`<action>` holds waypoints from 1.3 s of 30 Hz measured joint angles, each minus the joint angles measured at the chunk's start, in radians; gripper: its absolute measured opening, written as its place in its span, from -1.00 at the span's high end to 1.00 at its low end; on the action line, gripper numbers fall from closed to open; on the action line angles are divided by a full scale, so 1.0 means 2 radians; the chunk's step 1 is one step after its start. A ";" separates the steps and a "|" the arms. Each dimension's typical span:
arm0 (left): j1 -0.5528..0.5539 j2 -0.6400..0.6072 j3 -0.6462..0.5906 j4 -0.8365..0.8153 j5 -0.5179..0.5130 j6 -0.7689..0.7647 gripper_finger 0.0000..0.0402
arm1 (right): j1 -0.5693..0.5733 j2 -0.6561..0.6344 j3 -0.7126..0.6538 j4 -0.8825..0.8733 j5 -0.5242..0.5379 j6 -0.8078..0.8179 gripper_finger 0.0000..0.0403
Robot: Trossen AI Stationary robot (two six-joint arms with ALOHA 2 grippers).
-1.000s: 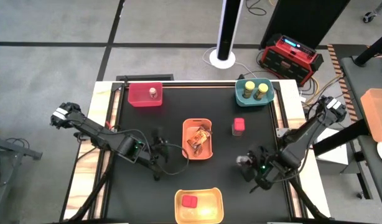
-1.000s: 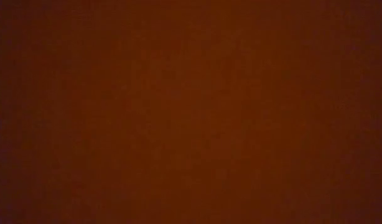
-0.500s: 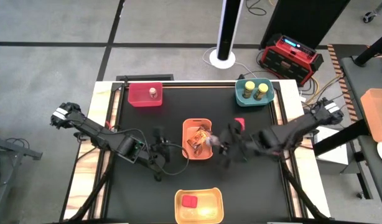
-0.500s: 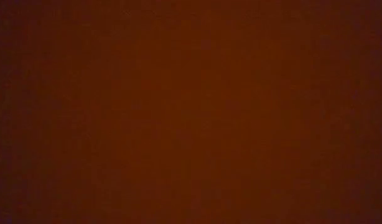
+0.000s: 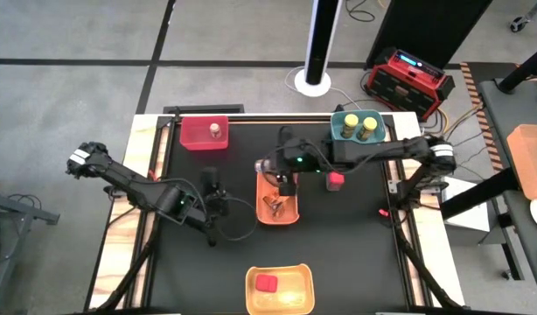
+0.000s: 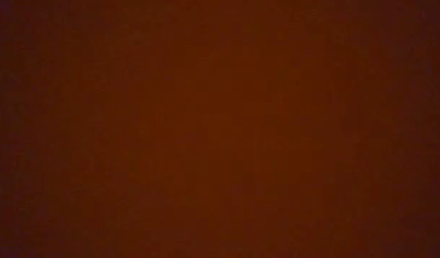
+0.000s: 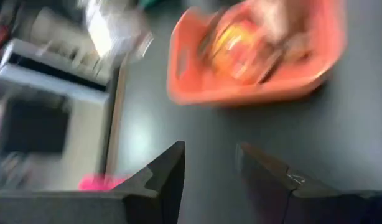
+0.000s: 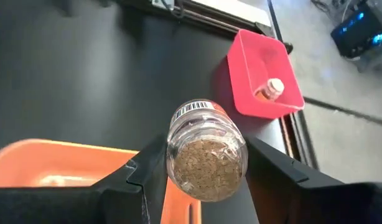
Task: Sort spices by type
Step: Put the brown seasoning bottle into the pink bin
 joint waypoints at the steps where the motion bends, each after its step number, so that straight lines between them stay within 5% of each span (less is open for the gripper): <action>1: 0.000 -0.009 -0.016 0.042 0.008 0.022 0.36 | -0.001 0.008 0.007 -0.001 -0.001 -0.011 0.16; 6: 0.003 -0.052 -0.099 0.221 -0.044 0.063 0.35 | 0.012 0.039 0.042 -0.001 -0.002 0.007 0.16; 11: 0.003 -0.064 -0.154 0.299 -0.083 0.083 0.29 | 0.031 0.048 0.052 0.000 0.003 0.057 0.16; 25: 0.009 -0.028 -0.193 0.475 -0.118 0.185 -0.47 | 0.058 0.049 0.054 0.020 0.009 0.099 0.16; 39: 0.030 -0.013 -0.193 0.523 -0.118 0.179 -0.24 | 0.062 0.049 0.053 0.019 0.009 0.106 0.16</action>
